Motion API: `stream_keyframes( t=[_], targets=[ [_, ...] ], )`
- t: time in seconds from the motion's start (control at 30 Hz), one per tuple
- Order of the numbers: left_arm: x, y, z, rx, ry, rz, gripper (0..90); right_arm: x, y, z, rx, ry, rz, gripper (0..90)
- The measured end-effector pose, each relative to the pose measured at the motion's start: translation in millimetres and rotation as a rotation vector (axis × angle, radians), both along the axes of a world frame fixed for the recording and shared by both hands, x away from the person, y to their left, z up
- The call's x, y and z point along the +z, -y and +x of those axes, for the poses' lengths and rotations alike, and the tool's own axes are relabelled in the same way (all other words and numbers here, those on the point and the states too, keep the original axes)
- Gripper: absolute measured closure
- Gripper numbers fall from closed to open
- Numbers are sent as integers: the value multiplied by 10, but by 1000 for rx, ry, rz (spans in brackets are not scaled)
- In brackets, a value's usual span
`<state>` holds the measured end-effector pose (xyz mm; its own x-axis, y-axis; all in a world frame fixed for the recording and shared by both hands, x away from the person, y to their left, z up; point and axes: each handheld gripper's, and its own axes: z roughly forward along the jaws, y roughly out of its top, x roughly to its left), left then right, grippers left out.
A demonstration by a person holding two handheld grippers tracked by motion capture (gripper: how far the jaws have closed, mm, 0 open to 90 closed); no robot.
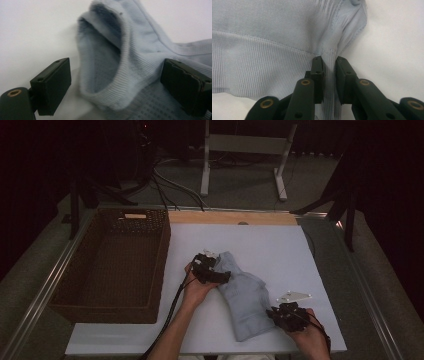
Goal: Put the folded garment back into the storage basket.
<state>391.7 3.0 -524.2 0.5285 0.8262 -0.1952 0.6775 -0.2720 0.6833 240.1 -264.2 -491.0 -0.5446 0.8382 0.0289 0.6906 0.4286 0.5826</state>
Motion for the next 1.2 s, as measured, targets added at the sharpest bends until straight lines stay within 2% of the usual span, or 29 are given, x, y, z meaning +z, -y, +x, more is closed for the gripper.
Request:
stream_keyframes(
  t=[0.1, 0.27, 0.37, 0.47, 0.5, 0.57, 0.7, 0.77, 0.8, 0.83, 1.03, 1.1, 1.13, 1.2],
  targets=[
    [-9, 9, 7, 5, 1, 7, 68, -1, 5, -1, 0, -3, 3, 779],
    [-10, 17, 12, 7, 2, 22, 54, -1, 1, -2, 0, -3, 1, 778],
    [-4, 35, -11, -18, -1, 16, 61, -1, 0, -3, 1, -3, 0, 778],
    [17, 71, -53, -64, 3, 1, 217, -1, -2, 1, 1, -4, -1, 777],
    [23, 81, -65, -80, 0, -3, 327, -1, -3, 0, 1, -4, -1, 775],
    [25, 96, -76, -108, -20, -36, 463, 0, -3, 2, 1, -5, 1, 772],
    [31, 111, -75, -124, -39, -32, 689, 1, -1, 5, -2, -9, 5, 761],
    [37, 115, -67, -136, -53, -33, 775, 2, 4, 6, -4, -8, 10, 725],
    [37, 115, -67, -136, -53, -33, 793, 2, 4, 6, -4, -8, 10, 725],
    [45, 123, -66, -145, -56, -23, 808, 1, 11, 7, -11, -5, 16, 654],
    [47, 129, -70, -141, -54, -21, 816, -5, 13, 19, -6, -19, 52, 398],
    [49, 129, -69, -140, -56, -21, 816, -18, -2, 20, -13, -23, 49, 339],
    [49, 128, -69, -140, -57, -22, 816, -29, -7, 27, -14, -40, 52, 307],
    [50, 128, -69, -140, -57, -23, 816, -65, -21, 35, -10, -62, 39, 305]
  ],
)
